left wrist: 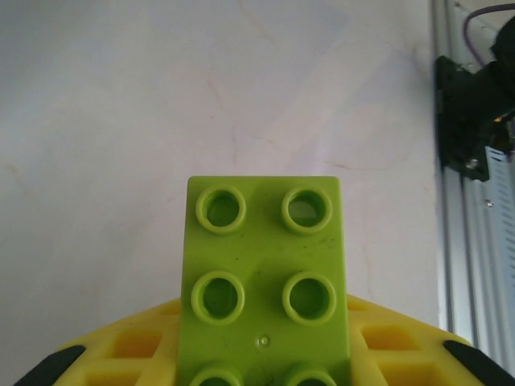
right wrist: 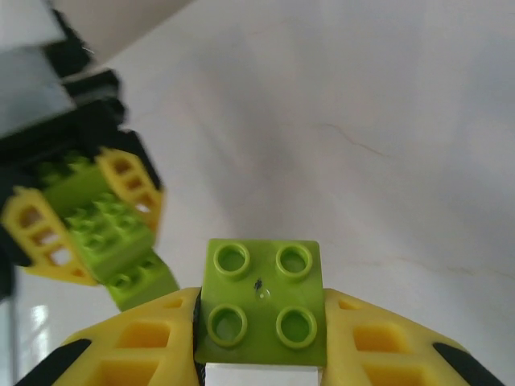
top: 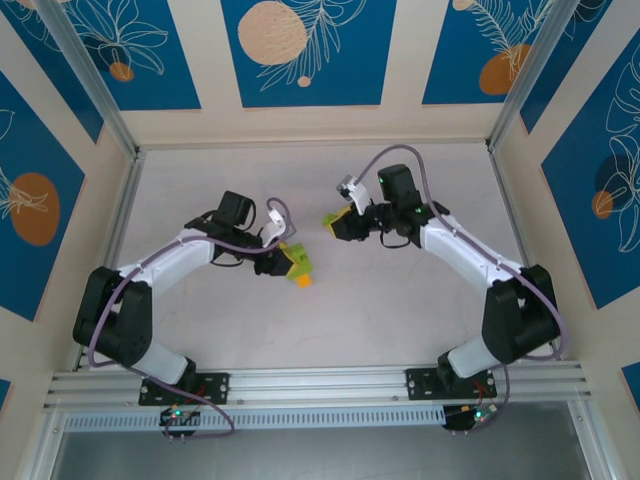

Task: Assemble a carrot with lego

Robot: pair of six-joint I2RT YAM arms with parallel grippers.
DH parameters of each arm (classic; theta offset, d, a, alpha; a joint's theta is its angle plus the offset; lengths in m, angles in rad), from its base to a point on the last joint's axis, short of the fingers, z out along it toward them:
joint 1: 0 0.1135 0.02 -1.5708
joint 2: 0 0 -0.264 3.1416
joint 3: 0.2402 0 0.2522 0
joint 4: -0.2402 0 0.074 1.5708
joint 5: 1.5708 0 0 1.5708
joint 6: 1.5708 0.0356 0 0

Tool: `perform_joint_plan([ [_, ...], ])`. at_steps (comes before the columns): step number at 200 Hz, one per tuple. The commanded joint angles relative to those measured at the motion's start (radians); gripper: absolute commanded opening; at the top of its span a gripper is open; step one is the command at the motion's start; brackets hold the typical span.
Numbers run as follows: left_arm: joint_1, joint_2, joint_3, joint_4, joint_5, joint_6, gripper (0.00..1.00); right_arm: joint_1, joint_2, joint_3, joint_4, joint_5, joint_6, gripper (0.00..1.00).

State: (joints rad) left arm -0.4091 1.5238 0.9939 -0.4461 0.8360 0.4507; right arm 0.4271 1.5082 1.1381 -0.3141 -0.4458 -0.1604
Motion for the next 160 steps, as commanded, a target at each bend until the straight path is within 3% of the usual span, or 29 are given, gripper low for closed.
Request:
perform_joint_plan([
  [1,-0.007,0.034,0.046,-0.126,0.121,0.081,0.16,-0.003,0.078,0.103,-0.261,-0.244,-0.149,0.07],
  [27,-0.007,0.050,0.058,-0.164,0.138,0.128,0.19,0.002,0.162,0.226,-0.409,-0.305,-0.233,0.06],
  [61,-0.007,0.084,0.084,-0.165,0.052,0.130,0.16,0.013,0.274,0.371,-0.612,-0.311,-0.332,0.04],
  [160,-0.007,0.115,0.150,-0.203,0.029,0.194,0.11,0.089,0.383,0.471,-0.710,-0.297,-0.427,0.04],
])
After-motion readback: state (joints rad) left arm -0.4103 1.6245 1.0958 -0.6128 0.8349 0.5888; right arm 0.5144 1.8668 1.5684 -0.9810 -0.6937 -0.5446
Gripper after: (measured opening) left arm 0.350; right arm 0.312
